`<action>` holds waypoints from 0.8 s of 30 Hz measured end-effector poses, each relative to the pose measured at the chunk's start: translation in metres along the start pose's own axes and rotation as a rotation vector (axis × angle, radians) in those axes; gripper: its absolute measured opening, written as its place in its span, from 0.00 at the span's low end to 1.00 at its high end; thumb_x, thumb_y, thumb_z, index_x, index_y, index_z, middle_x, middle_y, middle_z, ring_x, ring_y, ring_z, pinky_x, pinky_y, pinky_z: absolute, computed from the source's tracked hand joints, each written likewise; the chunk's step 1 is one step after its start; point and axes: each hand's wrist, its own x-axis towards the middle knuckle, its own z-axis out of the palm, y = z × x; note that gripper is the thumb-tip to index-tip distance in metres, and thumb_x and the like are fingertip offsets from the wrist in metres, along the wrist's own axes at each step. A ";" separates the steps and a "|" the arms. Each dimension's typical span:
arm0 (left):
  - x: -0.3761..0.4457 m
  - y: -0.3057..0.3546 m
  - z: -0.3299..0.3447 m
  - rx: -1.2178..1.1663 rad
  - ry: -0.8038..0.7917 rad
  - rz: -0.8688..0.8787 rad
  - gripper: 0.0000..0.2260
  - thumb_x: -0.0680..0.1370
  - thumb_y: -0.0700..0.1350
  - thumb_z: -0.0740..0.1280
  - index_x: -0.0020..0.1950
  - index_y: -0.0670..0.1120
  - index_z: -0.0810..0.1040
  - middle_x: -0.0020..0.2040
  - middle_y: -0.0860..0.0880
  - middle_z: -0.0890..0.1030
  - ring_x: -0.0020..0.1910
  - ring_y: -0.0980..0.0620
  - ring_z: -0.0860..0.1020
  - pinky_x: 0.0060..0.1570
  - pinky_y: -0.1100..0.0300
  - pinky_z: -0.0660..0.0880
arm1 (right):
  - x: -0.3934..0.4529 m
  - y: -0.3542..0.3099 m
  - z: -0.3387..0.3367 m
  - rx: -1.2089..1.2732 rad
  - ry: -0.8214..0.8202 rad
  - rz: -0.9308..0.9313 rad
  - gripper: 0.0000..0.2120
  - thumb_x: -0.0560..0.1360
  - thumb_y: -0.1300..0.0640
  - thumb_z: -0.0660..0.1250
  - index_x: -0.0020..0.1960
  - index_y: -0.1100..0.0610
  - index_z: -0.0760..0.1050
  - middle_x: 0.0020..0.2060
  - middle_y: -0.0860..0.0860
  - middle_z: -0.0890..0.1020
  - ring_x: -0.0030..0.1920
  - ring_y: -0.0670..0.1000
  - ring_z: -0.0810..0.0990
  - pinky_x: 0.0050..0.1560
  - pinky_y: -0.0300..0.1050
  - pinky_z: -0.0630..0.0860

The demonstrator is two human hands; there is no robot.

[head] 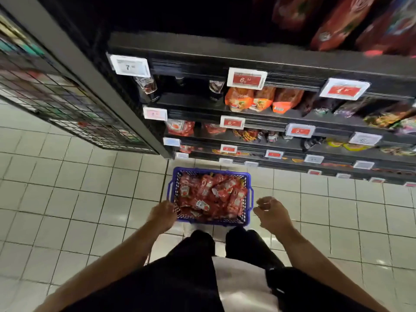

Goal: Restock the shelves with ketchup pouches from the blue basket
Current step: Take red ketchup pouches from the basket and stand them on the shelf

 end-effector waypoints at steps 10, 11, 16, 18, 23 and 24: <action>0.039 -0.060 0.040 0.076 -0.040 -0.148 0.10 0.77 0.47 0.68 0.58 0.50 0.77 0.64 0.49 0.79 0.60 0.44 0.78 0.51 0.59 0.68 | 0.058 0.039 0.051 0.368 -0.252 0.346 0.05 0.77 0.57 0.68 0.52 0.58 0.77 0.44 0.56 0.80 0.42 0.54 0.80 0.41 0.50 0.82; 0.045 -0.063 0.048 0.052 -0.044 -0.168 0.12 0.77 0.48 0.68 0.60 0.50 0.76 0.64 0.49 0.79 0.60 0.44 0.78 0.52 0.58 0.69 | 0.066 0.042 0.052 0.373 -0.268 0.375 0.04 0.77 0.58 0.67 0.51 0.58 0.77 0.44 0.56 0.80 0.41 0.54 0.80 0.42 0.50 0.81; 0.095 -0.061 0.083 -0.109 -0.109 -0.258 0.28 0.77 0.54 0.69 0.74 0.51 0.65 0.64 0.41 0.78 0.53 0.43 0.78 0.49 0.55 0.70 | 0.109 0.055 0.070 0.441 -0.235 0.471 0.02 0.78 0.59 0.66 0.47 0.58 0.75 0.44 0.57 0.80 0.44 0.55 0.80 0.44 0.53 0.83; 0.125 -0.063 0.099 -0.146 -0.141 -0.265 0.31 0.77 0.54 0.69 0.76 0.50 0.62 0.63 0.38 0.78 0.58 0.38 0.78 0.53 0.51 0.72 | 0.129 0.061 0.088 0.460 -0.246 0.498 0.04 0.78 0.57 0.67 0.50 0.58 0.77 0.44 0.56 0.82 0.45 0.56 0.82 0.47 0.57 0.84; 0.234 -0.072 0.148 -0.201 -0.180 -0.192 0.32 0.73 0.56 0.69 0.74 0.47 0.68 0.65 0.37 0.78 0.61 0.37 0.77 0.60 0.50 0.74 | 0.213 0.086 0.162 0.439 -0.228 0.519 0.09 0.76 0.51 0.70 0.51 0.56 0.79 0.43 0.53 0.83 0.42 0.53 0.83 0.40 0.50 0.82; 0.258 -0.075 0.158 -0.193 -0.197 -0.178 0.32 0.72 0.58 0.67 0.73 0.47 0.69 0.65 0.36 0.78 0.61 0.35 0.77 0.62 0.44 0.75 | 0.233 0.091 0.181 0.430 -0.227 0.525 0.10 0.74 0.50 0.71 0.51 0.55 0.79 0.43 0.53 0.83 0.44 0.54 0.83 0.41 0.50 0.82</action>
